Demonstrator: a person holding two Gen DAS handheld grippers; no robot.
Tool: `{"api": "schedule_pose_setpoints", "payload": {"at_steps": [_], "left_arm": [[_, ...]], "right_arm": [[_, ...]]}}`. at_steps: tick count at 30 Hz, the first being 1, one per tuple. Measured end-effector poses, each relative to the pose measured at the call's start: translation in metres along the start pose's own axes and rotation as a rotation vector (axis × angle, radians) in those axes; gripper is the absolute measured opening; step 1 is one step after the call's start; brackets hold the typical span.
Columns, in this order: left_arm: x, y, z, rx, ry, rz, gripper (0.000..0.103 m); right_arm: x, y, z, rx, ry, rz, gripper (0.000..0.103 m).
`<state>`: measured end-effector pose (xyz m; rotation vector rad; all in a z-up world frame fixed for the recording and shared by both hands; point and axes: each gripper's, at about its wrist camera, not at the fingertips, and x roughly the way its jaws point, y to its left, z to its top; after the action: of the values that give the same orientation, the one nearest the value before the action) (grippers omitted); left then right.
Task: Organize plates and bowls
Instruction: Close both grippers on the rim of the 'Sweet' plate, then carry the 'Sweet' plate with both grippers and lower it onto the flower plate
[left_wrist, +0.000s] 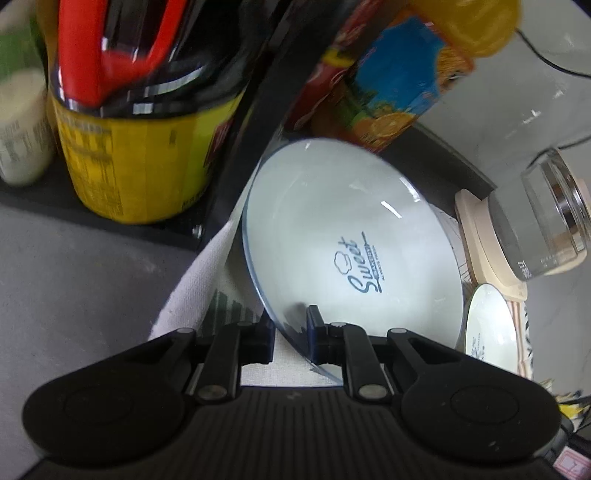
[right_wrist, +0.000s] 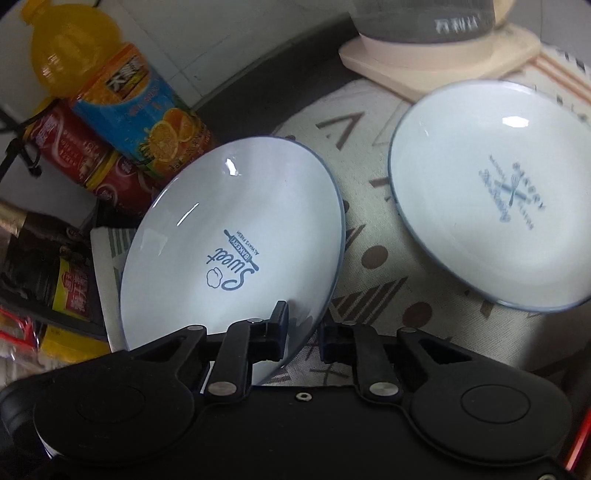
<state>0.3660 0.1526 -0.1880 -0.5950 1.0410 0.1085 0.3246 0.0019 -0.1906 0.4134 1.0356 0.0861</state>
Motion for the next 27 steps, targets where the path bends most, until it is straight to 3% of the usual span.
{"api": "schedule_pose_setpoints", "payload": {"at_steps": [27], "left_arm": [[-0.062, -0.007, -0.041, 0.037, -0.011, -0.038, 0.016]], "right_arm": [[-0.081, 0.002, -0.039, -0.076, -0.102, -0.006, 0.015]]}}
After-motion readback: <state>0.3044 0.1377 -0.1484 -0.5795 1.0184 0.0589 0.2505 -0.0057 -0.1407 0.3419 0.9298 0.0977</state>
